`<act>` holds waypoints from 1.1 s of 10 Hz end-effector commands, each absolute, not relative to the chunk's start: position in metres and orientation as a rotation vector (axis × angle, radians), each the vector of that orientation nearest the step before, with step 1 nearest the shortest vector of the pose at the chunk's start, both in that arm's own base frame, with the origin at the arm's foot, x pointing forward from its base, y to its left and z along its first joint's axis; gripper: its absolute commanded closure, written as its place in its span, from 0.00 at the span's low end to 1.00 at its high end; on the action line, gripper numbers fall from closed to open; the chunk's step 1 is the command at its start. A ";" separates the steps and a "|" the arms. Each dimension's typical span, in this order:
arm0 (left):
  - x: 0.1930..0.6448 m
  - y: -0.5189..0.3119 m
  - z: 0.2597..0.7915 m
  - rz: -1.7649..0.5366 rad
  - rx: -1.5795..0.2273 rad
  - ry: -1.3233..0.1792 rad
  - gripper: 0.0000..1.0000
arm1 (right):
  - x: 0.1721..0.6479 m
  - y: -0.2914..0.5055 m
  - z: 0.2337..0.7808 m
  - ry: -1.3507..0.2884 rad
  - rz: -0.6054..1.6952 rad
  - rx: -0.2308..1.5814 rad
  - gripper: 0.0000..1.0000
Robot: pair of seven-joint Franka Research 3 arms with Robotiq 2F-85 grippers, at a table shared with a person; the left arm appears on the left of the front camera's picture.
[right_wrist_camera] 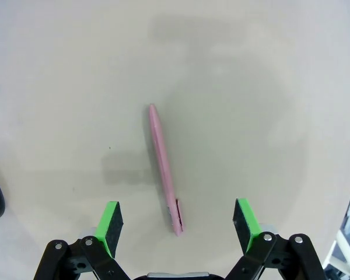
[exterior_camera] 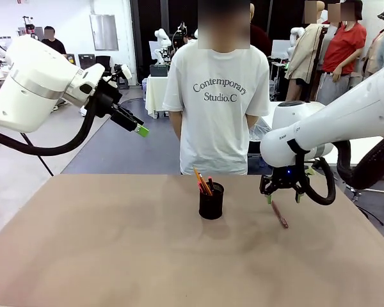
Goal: Place the pens into the pen holder.
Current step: Pick up a writing instrument from the table and place it into the Pen holder.
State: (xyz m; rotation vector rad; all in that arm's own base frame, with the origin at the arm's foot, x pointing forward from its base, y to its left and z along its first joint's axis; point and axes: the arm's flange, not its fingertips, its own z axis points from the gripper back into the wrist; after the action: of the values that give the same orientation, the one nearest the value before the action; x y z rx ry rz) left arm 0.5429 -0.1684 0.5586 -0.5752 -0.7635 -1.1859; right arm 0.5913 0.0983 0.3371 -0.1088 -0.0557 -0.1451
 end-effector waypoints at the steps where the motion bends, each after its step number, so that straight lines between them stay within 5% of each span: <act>1: 0.543 -0.166 0.561 -1.182 -0.577 -0.764 0.00 | 0.589 0.099 0.343 -0.055 -0.151 -0.133 0.00; 11: 0.543 -0.166 0.561 -1.182 -0.577 -0.764 0.00 | 0.635 0.084 0.301 -0.014 -0.146 -0.063 0.00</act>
State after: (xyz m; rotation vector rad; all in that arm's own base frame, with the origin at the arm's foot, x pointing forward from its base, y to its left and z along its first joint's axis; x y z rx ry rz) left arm 0.5429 -0.1684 0.5586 -0.5752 -0.7635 -1.1858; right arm 0.6226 0.0867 0.2992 -0.0912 -0.0274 -0.1649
